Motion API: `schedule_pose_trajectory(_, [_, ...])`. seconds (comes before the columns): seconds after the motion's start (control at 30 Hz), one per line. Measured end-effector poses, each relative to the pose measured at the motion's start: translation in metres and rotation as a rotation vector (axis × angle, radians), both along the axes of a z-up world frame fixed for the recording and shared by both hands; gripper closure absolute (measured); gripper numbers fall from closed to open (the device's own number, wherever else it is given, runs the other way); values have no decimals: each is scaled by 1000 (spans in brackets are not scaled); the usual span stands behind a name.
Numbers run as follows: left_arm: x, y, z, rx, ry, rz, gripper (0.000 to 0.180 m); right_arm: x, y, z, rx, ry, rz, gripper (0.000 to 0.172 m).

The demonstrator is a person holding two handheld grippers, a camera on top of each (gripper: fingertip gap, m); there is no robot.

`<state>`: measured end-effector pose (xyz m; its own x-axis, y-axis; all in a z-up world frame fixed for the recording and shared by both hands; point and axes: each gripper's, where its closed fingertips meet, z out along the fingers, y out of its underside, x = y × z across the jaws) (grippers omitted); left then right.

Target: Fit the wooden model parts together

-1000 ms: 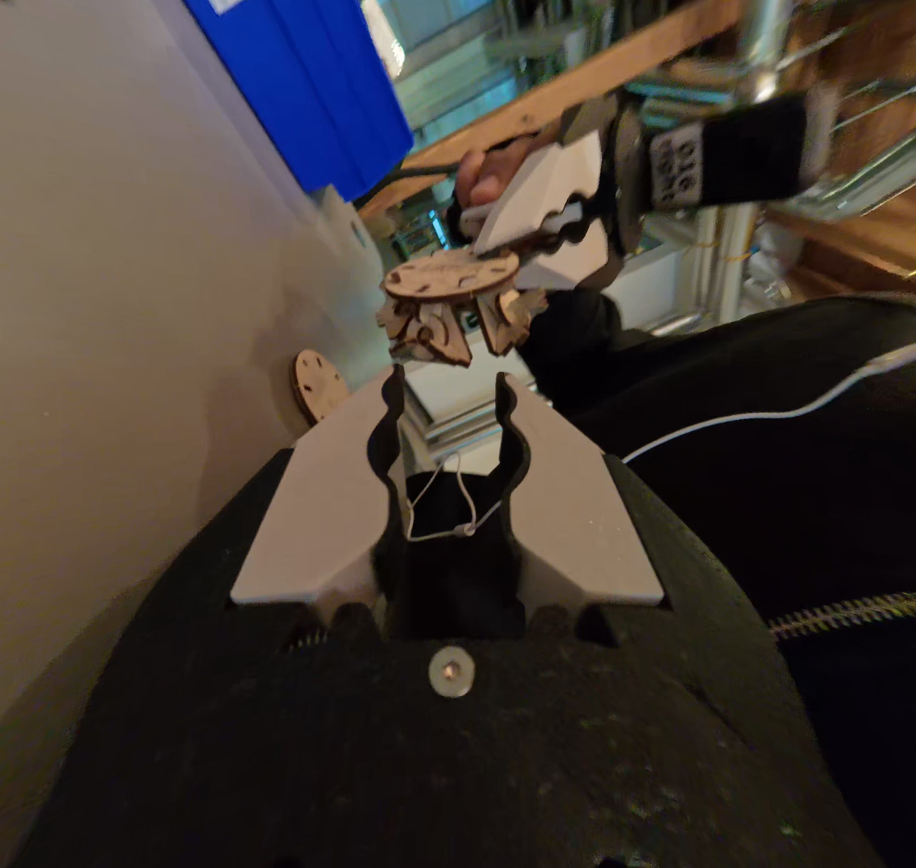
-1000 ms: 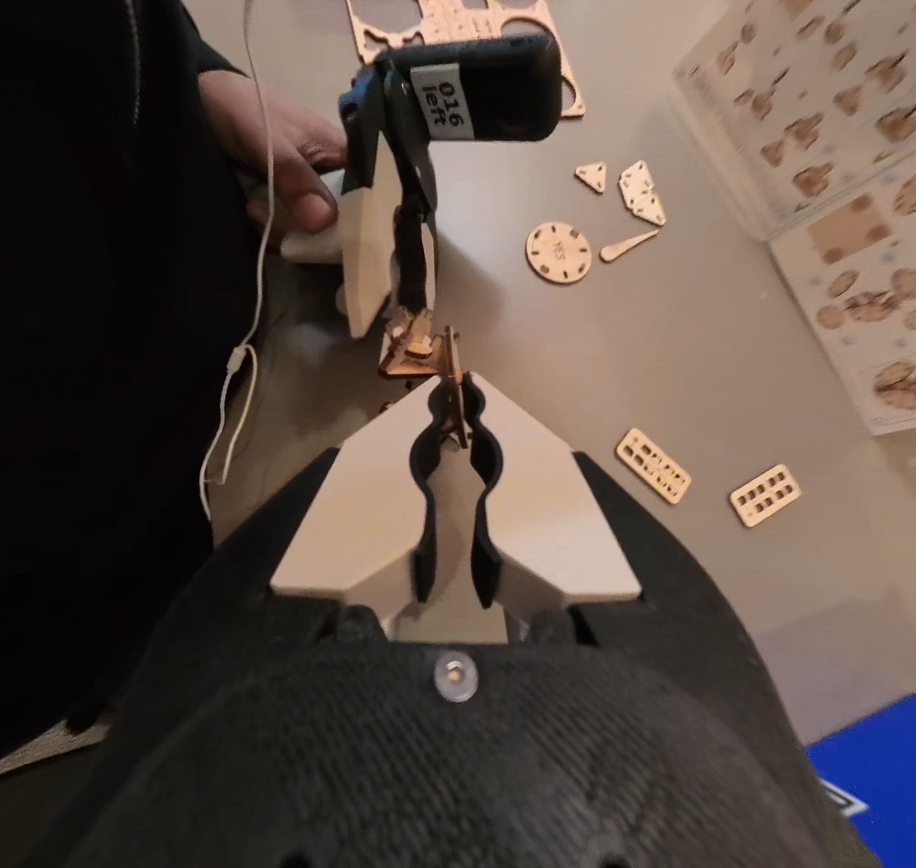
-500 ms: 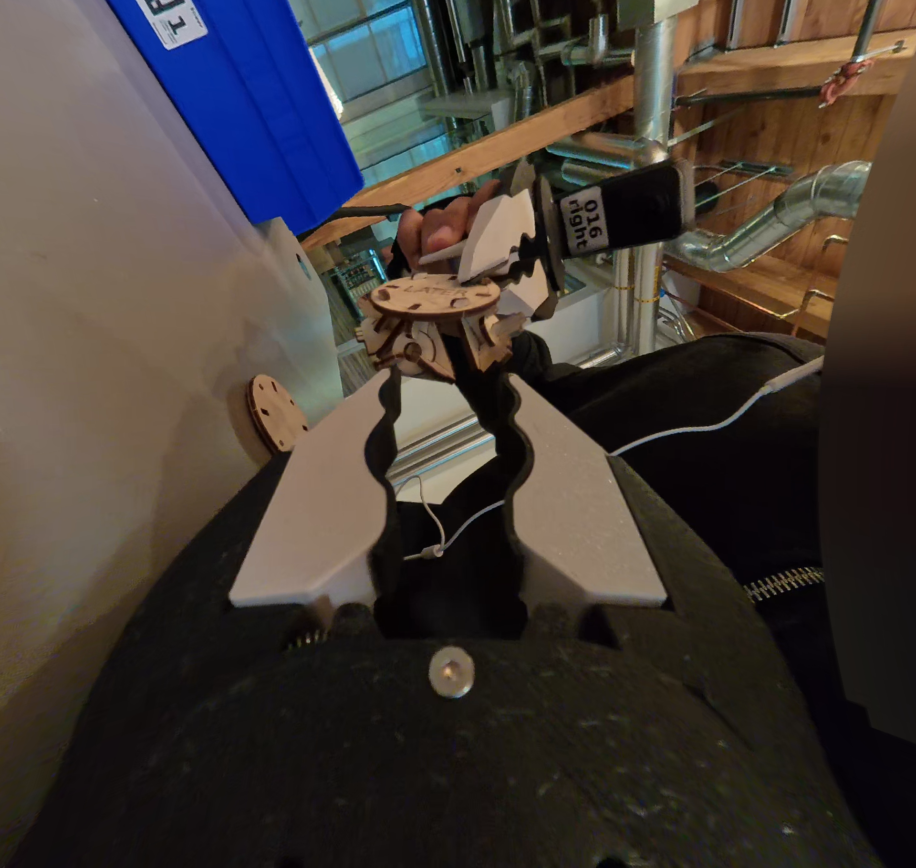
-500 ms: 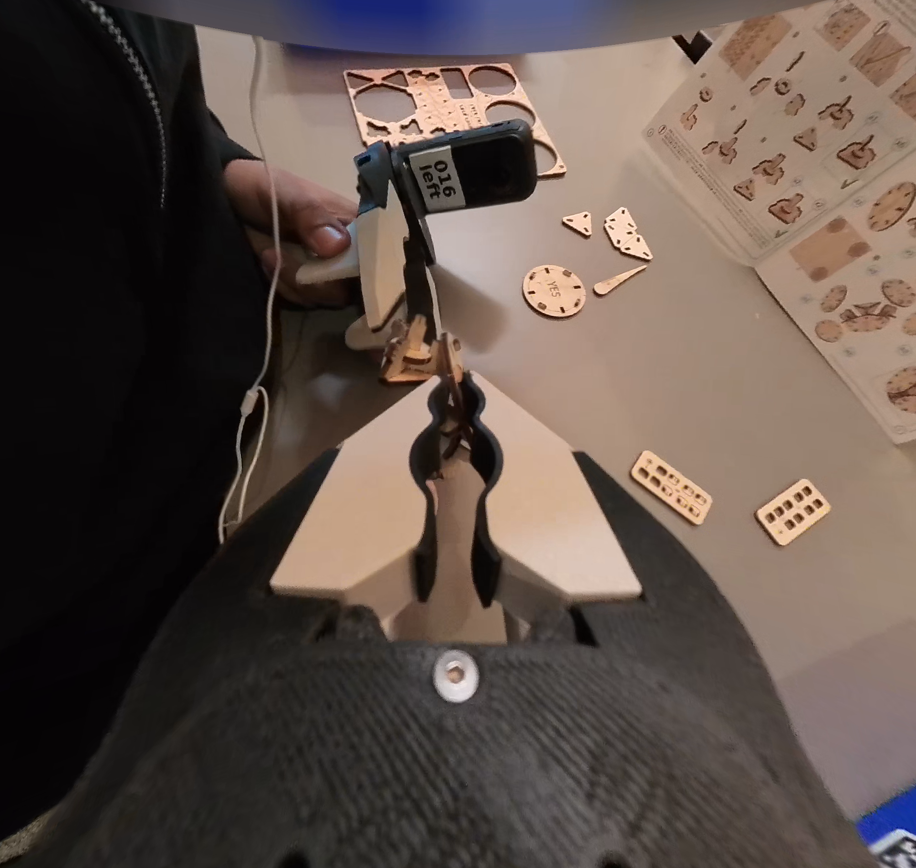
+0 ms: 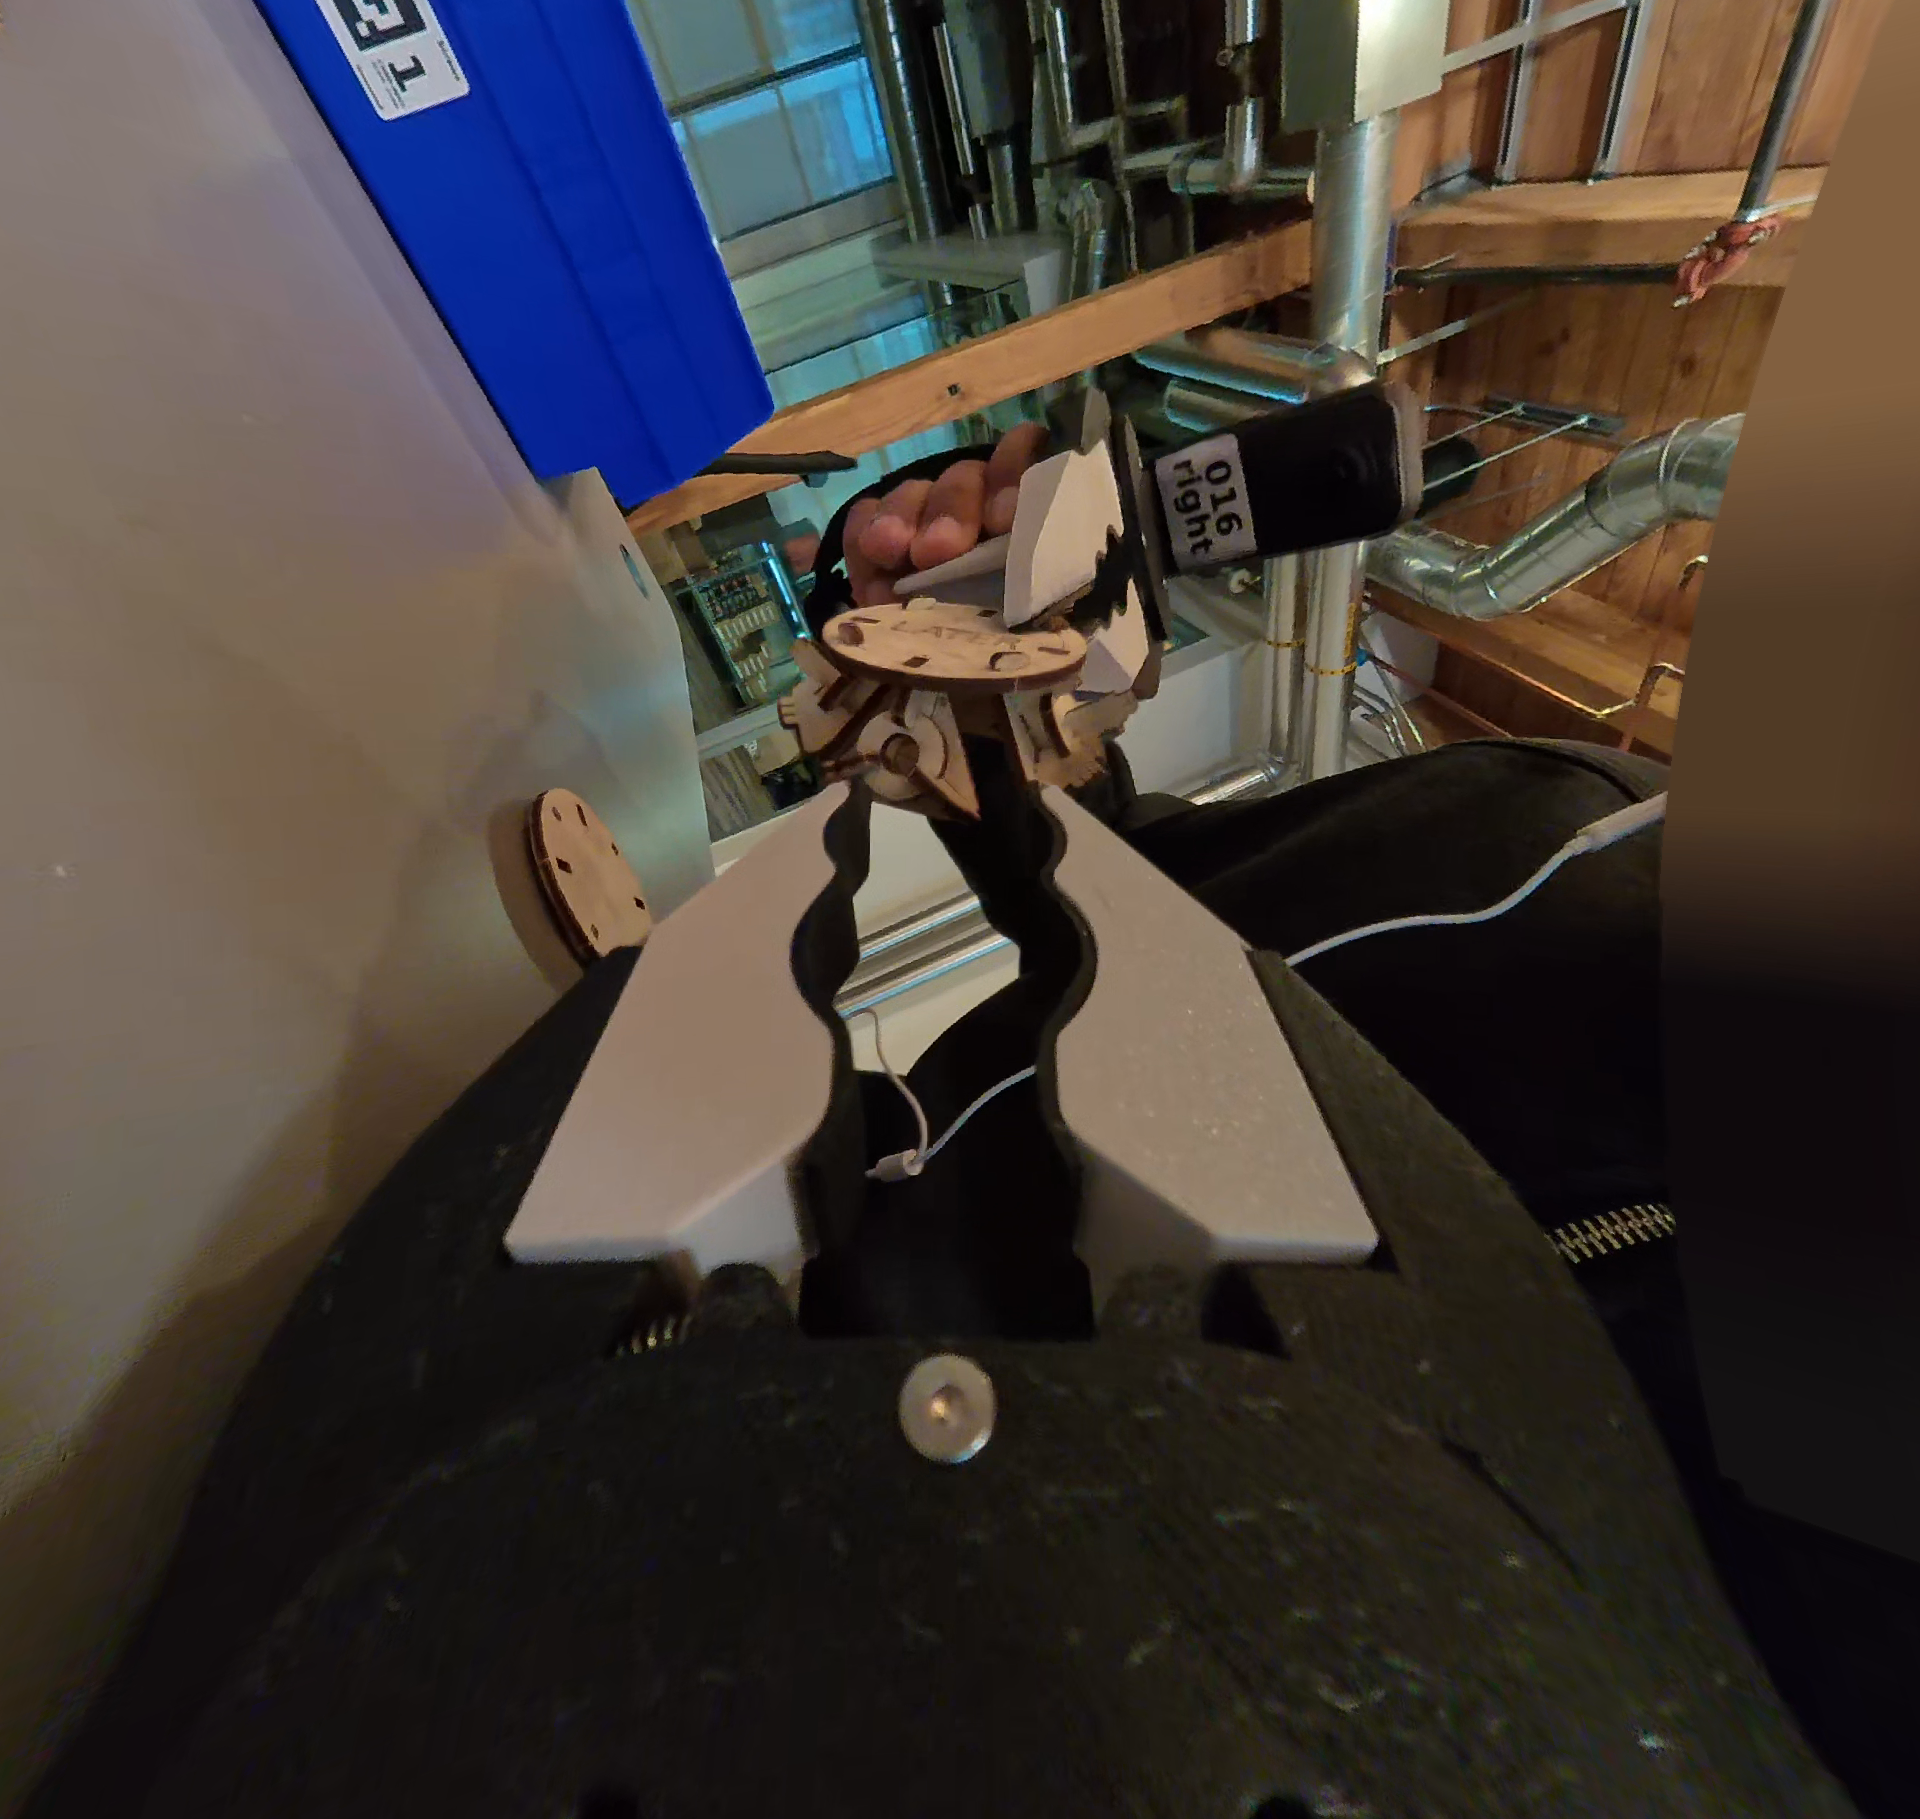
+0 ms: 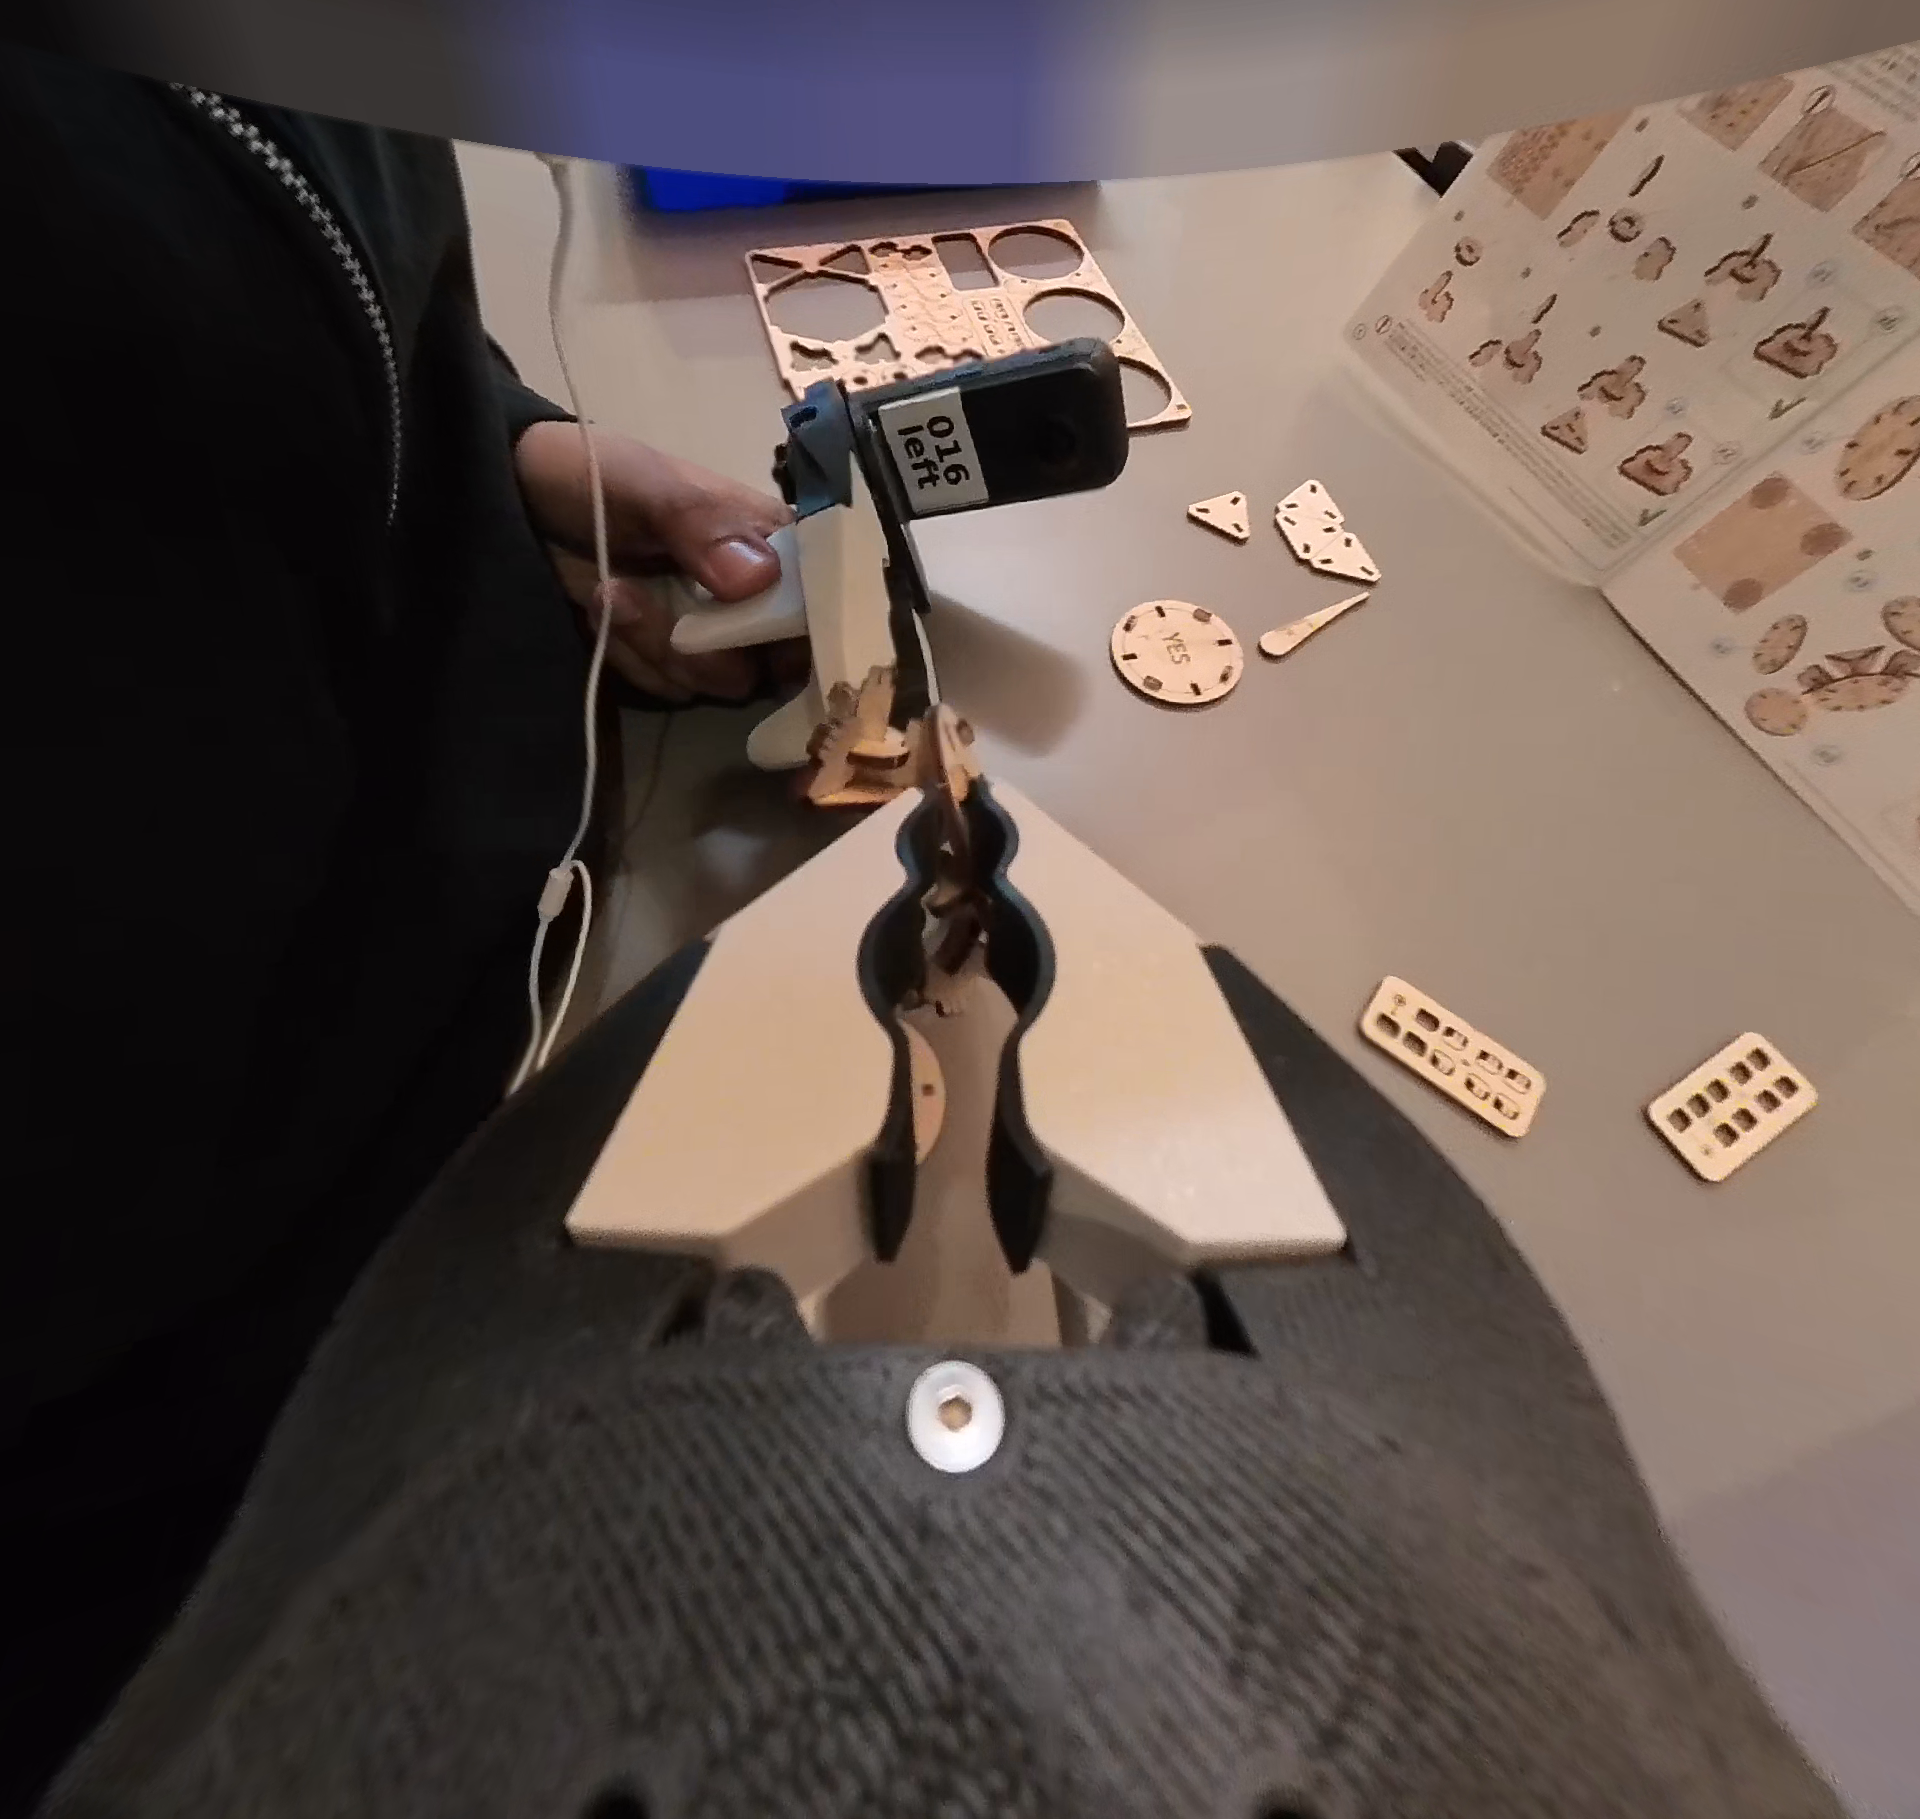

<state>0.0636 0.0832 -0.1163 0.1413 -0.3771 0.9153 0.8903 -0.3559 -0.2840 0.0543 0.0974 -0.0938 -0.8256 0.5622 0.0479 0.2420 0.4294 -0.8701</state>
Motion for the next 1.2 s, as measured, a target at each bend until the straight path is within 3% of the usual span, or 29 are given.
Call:
schedule_pose_trajectory(0.27, [0,-2,4,27,8,0,166,-1,1,5,-140,-57,-13,169])
schedule_pose_trajectory(0.8, [2,-1,2,13,34,-4,167,3,-2,5,-210,-71,-9,168])
schedule_pose_trajectory(1.07, [4,0,2,8,46,-9,159,2,3,0,-196,-80,-23,169])
schedule_pose_trajectory(1.2, [0,-1,3,17,-3,-6,158,3,20,-9,-55,-76,-60,169])
